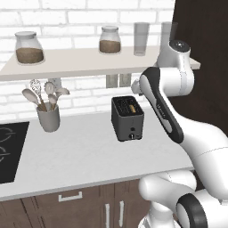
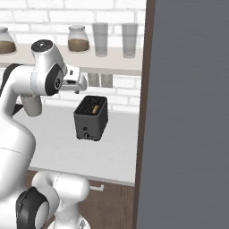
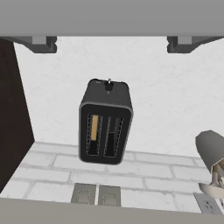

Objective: Start the toaster. Once the lever pops up, take the bread to the plate on the dining counter.

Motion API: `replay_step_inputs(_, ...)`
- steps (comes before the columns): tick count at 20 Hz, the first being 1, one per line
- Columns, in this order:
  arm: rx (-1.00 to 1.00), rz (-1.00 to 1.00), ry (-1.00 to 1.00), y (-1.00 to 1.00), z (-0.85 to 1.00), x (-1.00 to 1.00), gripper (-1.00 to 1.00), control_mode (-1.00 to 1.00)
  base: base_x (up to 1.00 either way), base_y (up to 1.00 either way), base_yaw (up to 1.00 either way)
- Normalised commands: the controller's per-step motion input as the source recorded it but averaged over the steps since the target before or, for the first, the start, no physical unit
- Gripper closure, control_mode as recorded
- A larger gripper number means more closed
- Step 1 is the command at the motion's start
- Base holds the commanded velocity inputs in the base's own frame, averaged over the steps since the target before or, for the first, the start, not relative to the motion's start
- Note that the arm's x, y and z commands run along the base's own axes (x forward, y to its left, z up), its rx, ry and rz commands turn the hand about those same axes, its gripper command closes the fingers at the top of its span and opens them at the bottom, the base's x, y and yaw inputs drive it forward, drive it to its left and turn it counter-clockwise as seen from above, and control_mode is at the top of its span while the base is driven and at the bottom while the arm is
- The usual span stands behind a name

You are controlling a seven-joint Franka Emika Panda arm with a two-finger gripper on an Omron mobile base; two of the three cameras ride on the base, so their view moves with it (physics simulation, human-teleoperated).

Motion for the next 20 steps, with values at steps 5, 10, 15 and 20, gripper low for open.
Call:
replay_step_inputs(5, 0.0, 0.0, 0.0, 0.0, 0.0, 0.0, -1.0, -1.0, 0.0, 0.0, 0.0)
replay_step_inputs(10, 0.0, 0.0, 0.0, 0.0, 0.0, 0.0, -1.0, -1.0, 0.0, 0.0, 0.0)
replay_step_inputs(15, 0.0, 0.0, 0.0, 0.0, 0.0, 0.0, -1.0, -1.0, 0.0, 0.0, 0.0)
replay_step_inputs(20, 0.0, 0.0, 0.0, 0.0, 0.0, 0.0, -1.0, -1.0, 0.0, 0.0, 0.0)
